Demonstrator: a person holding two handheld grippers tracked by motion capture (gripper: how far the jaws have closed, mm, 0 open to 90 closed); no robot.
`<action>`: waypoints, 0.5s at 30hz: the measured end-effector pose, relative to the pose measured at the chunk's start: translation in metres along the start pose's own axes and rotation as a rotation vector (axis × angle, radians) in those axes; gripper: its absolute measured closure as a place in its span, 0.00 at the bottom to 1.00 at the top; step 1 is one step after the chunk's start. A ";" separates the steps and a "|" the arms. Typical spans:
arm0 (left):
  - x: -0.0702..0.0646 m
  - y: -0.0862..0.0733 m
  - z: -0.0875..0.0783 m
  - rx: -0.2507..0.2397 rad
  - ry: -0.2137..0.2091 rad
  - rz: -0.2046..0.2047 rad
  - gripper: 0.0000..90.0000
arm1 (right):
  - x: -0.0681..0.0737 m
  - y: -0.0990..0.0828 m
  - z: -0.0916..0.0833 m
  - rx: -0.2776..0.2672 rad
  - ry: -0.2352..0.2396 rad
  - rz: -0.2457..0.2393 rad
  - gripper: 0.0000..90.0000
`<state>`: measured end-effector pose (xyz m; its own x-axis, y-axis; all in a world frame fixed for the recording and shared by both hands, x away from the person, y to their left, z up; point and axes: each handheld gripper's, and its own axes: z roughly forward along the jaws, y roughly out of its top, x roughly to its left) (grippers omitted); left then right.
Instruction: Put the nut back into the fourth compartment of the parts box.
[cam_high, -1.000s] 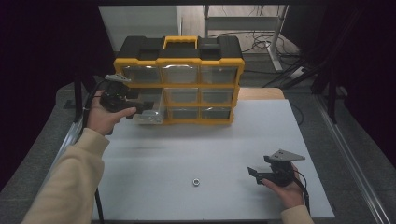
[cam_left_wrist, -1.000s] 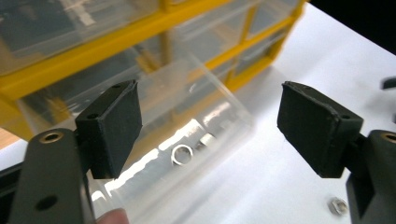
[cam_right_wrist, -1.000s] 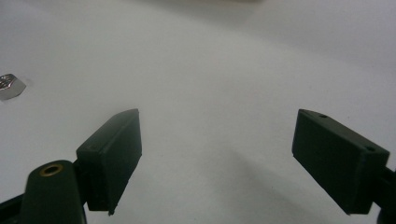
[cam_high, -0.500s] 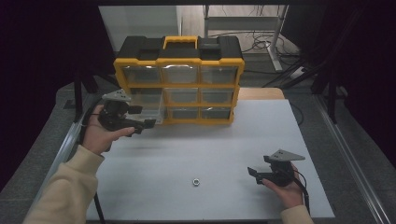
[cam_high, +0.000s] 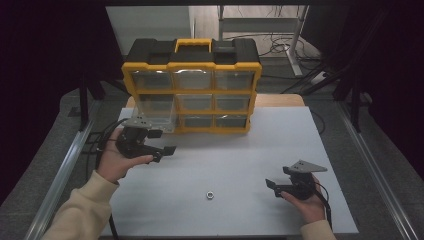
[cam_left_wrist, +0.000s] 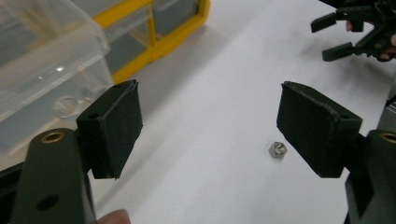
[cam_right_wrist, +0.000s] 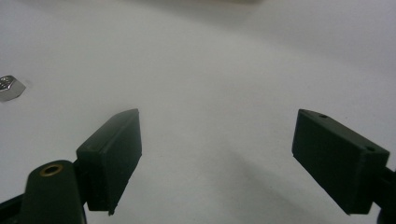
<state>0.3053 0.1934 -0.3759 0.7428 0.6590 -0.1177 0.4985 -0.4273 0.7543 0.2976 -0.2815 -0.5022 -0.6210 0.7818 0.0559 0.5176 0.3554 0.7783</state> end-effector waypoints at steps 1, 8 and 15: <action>-0.002 -0.001 0.002 0.001 -0.004 0.002 0.25 | 0.000 0.000 0.000 -0.001 0.000 0.000 0.18; -0.013 -0.010 0.015 0.032 -0.019 0.025 0.25 | 0.001 0.000 0.000 0.000 -0.001 -0.003 0.18; -0.021 -0.018 0.030 0.063 -0.028 0.037 0.25 | 0.000 0.000 0.000 0.001 -0.001 -0.004 0.18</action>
<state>0.2941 0.1694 -0.4066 0.7731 0.6248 -0.1090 0.4968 -0.4898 0.7165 0.2973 -0.2813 -0.5023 -0.6228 0.7807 0.0521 0.5152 0.3591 0.7782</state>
